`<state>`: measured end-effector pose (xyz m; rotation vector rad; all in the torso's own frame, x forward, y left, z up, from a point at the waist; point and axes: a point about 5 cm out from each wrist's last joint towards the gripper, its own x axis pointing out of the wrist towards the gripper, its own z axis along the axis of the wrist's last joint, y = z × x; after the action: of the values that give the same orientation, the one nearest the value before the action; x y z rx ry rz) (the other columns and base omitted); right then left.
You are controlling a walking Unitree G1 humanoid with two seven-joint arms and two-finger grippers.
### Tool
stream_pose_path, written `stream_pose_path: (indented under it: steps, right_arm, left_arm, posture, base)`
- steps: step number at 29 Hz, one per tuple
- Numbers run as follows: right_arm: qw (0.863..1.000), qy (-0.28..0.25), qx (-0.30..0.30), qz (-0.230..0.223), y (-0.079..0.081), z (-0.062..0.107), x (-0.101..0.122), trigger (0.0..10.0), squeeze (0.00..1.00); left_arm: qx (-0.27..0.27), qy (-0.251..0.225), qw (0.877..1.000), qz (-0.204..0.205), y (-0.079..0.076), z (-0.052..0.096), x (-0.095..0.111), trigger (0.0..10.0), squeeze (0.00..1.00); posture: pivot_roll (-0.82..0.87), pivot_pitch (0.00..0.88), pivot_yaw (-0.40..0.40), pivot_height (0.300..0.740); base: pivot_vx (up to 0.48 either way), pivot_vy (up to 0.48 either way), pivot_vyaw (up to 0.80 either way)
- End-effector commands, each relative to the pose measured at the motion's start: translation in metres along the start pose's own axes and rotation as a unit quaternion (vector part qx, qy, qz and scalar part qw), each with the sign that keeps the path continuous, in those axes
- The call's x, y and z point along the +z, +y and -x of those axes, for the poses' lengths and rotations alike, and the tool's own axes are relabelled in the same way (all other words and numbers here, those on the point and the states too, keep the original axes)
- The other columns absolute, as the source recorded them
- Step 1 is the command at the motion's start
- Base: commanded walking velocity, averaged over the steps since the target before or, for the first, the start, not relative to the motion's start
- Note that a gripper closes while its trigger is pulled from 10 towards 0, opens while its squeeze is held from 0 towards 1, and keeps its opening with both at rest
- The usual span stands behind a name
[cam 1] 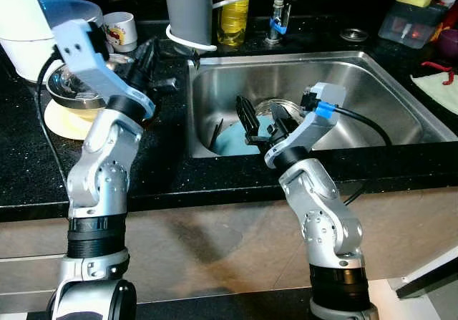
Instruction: Kitchen organization
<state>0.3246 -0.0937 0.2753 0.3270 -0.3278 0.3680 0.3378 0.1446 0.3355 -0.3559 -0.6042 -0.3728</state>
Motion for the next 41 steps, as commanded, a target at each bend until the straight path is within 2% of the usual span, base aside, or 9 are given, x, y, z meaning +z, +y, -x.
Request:
stream_pose_path:
  steps: [1, 3, 28, 29, 32, 35, 37, 38, 41]
  right_arm:
    - [0.998, 0.013, -0.017, 0.051, -0.004, -0.001, 0.002, 10.0, 0.52]
    - [0.987, 0.046, -0.033, 0.153, -0.016, -0.003, 0.002, 10.0, 0.00]
    - [0.950, 0.202, -0.003, 0.237, -0.033, 0.009, 0.016, 10.0, 0.00]
    - [0.950, 0.204, -0.001, 0.235, -0.032, 0.008, 0.016, 10.0, 0.00]
    - [0.950, 0.207, 0.001, 0.233, -0.030, 0.009, 0.016, 10.0, 0.00]
    - [0.951, 0.209, 0.001, 0.228, -0.029, 0.009, 0.016, 10.0, 0.00]
    - [0.951, 0.210, 0.001, 0.228, -0.028, 0.009, 0.016, 10.0, 0.00]
    - [0.951, 0.211, 0.001, 0.227, -0.028, 0.009, 0.016, 10.0, 0.00]
    - [0.951, 0.212, 0.001, 0.224, -0.027, 0.009, 0.016, 10.0, 0.00]
  left_arm:
    - [-0.032, 0.021, 0.999, -0.032, -0.008, -0.001, -0.008, 0.0, 0.00]
    - [-0.082, 0.037, 0.993, -0.073, -0.020, -0.008, -0.017, 0.0, 0.00]
    - [-0.282, 0.212, 0.899, -0.259, -0.048, -0.039, -0.090, 0.0, 0.00]
    - [-0.288, 0.221, 0.895, -0.260, -0.048, -0.038, -0.092, 9.1, 0.00]
    - [-0.301, 0.235, 0.887, -0.259, -0.049, -0.037, -0.096, 10.0, 0.00]
    - [-0.328, 0.256, 0.874, -0.252, -0.051, -0.033, -0.102, 10.0, 1.00]
    - [-0.327, 0.262, 0.869, -0.263, -0.049, -0.033, -0.103, 10.0, 1.00]
    - [-0.323, 0.260, 0.868, -0.271, -0.048, -0.034, -0.102, 10.0, 0.32]
    - [-0.304, 0.239, 0.880, -0.277, -0.046, -0.040, -0.094, 10.0, 0.00]
  posture:
    - [-0.06, 0.204, 0.028, 0.740]
    - [-0.06, 0.204, 0.030, 0.740]
    - [-0.07, 0.182, 0.058, 0.740]
    - [-0.07, 0.180, 0.058, 0.740]
    - [-0.07, 0.173, 0.060, 0.740]
    - [-0.06, 0.168, 0.062, 0.740]
    - [-0.06, 0.168, 0.062, 0.740]
    - [-0.06, 0.166, 0.062, 0.740]
    - [-0.06, 0.172, 0.062, 0.740]
  base:
    - [0.000, 0.000, 0.00]
    - [0.000, 0.000, 0.00]
    - [0.000, 0.000, 0.00]
    - [0.000, 0.000, 0.00]
    - [0.000, 0.000, 0.00]
    - [0.000, 0.000, 0.00]
    - [0.000, 0.000, 0.00]
    - [0.000, 0.000, 0.00]
    - [0.000, 0.000, 0.00]
